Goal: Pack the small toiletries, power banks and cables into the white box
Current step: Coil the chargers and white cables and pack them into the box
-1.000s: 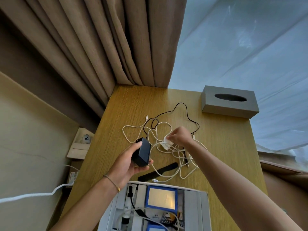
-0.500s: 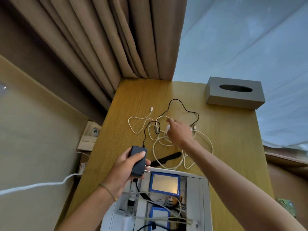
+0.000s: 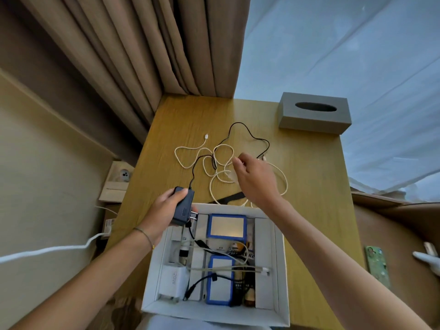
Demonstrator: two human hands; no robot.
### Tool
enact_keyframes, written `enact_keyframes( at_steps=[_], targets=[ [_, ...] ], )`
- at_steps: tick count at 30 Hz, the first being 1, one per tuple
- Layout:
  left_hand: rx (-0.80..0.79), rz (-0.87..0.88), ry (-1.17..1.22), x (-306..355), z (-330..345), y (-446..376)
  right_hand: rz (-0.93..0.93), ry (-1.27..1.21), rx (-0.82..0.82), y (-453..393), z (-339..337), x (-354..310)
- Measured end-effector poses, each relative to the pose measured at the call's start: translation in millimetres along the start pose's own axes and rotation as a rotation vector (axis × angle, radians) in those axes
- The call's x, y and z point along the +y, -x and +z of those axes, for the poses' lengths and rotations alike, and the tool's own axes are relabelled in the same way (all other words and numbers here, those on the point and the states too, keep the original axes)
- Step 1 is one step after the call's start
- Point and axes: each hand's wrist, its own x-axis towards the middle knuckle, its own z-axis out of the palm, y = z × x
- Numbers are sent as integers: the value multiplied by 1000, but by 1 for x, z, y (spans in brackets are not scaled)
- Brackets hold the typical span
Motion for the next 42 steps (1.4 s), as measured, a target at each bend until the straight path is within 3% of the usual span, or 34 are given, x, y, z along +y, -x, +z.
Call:
enact_keyframes(
  at_steps=[6, 15, 23, 26, 28, 33, 39, 42],
  targets=[
    [-87, 28, -50, -10, -3, 1, 182, -113, -203, 65, 8, -3],
    [-170, 2, 25, -17, -12, 7, 177, 80, -375, 125, 72, 28],
    [-269, 153, -69, -16, -22, 30, 57, 241, -284, 131, 86, 19],
    [-329, 191, -80, -10, -25, 43, -71, 199, -37, 115, 67, -2],
    [-404, 194, -17, -5, -28, 54, -184, 131, 29, 99, 52, -22],
    [-561, 186, 234, 20, -38, 76, -371, 176, -103, 72, 45, -56],
    [-555, 224, 689, 47, -40, 84, -92, -214, -213, 81, 63, -62],
    [-483, 289, 715, 54, -34, 82, 22, -273, -194, 92, 73, -65]
  ],
)
